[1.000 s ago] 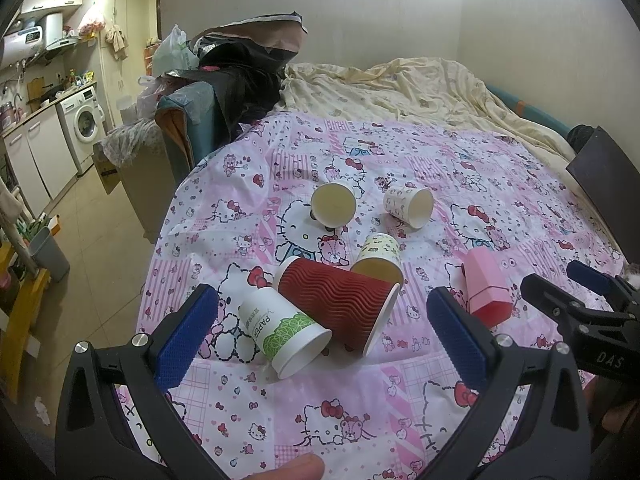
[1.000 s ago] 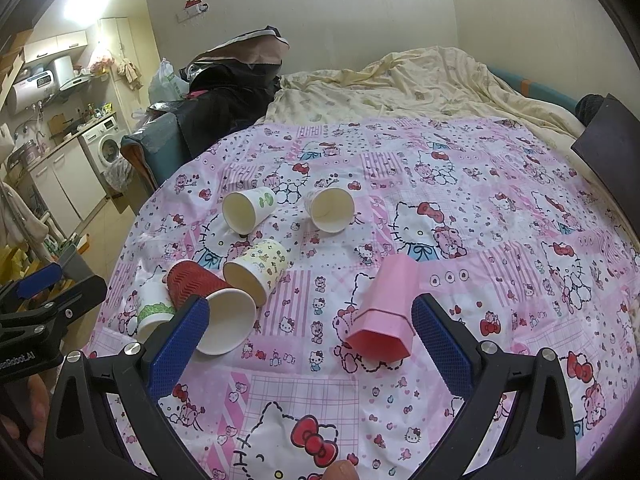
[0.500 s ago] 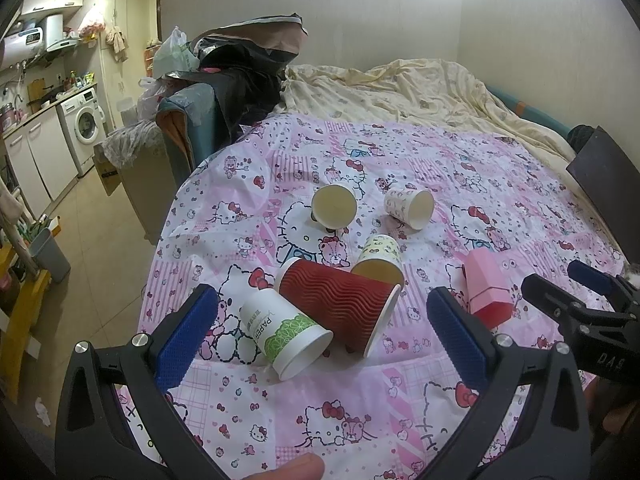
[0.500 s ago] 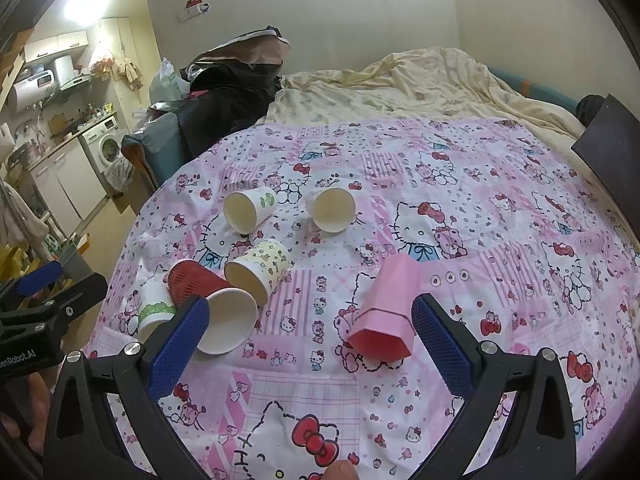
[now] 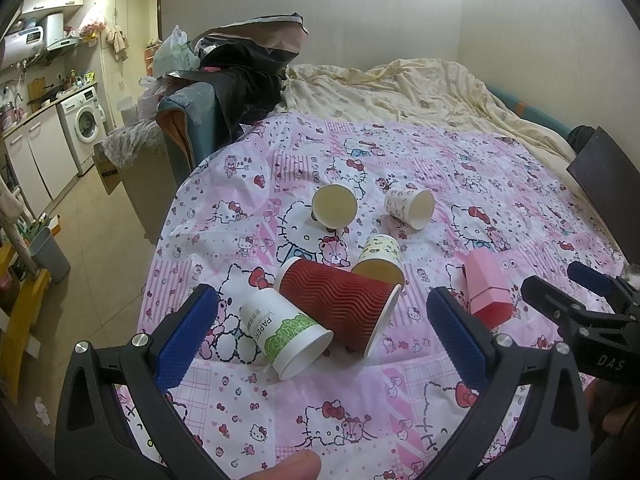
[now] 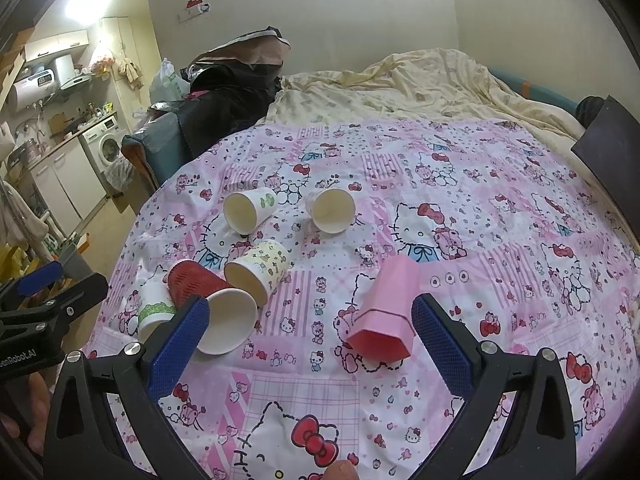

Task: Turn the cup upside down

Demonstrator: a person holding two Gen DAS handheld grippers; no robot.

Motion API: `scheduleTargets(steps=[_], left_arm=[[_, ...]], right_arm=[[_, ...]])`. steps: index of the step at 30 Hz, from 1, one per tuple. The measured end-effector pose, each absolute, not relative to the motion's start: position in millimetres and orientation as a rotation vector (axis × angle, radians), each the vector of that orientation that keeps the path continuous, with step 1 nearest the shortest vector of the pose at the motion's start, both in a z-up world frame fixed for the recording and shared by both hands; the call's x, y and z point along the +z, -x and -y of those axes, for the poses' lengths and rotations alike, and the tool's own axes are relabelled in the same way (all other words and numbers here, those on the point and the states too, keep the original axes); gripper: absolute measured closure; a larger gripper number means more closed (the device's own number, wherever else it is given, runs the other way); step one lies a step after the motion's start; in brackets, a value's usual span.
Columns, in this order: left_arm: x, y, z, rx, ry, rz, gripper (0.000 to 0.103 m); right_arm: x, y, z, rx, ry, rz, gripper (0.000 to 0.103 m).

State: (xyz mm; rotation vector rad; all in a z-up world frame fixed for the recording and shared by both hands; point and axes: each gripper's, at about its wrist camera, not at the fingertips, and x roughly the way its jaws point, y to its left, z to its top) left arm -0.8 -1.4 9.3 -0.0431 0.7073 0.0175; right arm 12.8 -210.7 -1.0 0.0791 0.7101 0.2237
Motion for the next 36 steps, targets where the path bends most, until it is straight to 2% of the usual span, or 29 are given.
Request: scheduleTargets(steps=[15, 23, 27, 28, 29, 31, 36], left_arm=[[3, -11, -22, 0.09, 0.093, -0.766, 0.0], [-24, -52, -86, 0.274, 0.227, -1.028, 0.0], [-57, -70, -100, 0.265, 0.411, -1.197, 0.0], [-65, -74, -101, 0.263, 0.464, -1.239, 0.003], [-74, -76, -100, 0.261, 0.523, -1.277, 0.011], [-86, -80, -96, 0.252, 0.598, -1.336, 0.019], [-106, -87, -84, 0.268, 0.695, -1.383, 0.02]], right_arm=[[-1, -13, 210, 0.226, -0.082, -0.714, 0.0], [1, -18, 216, 0.23, -0.126, -0.736, 0.0], [2, -20, 222, 0.218, -0.143, -0.746, 0.0], [3, -20, 225, 0.217, -0.153, -0.747, 0.0], [3, -20, 227, 0.216, -0.158, -0.747, 0.0], [4, -20, 230, 0.208, -0.159, -0.748, 0.0], [2, -20, 239, 0.19, -0.169, -0.76, 0.0]])
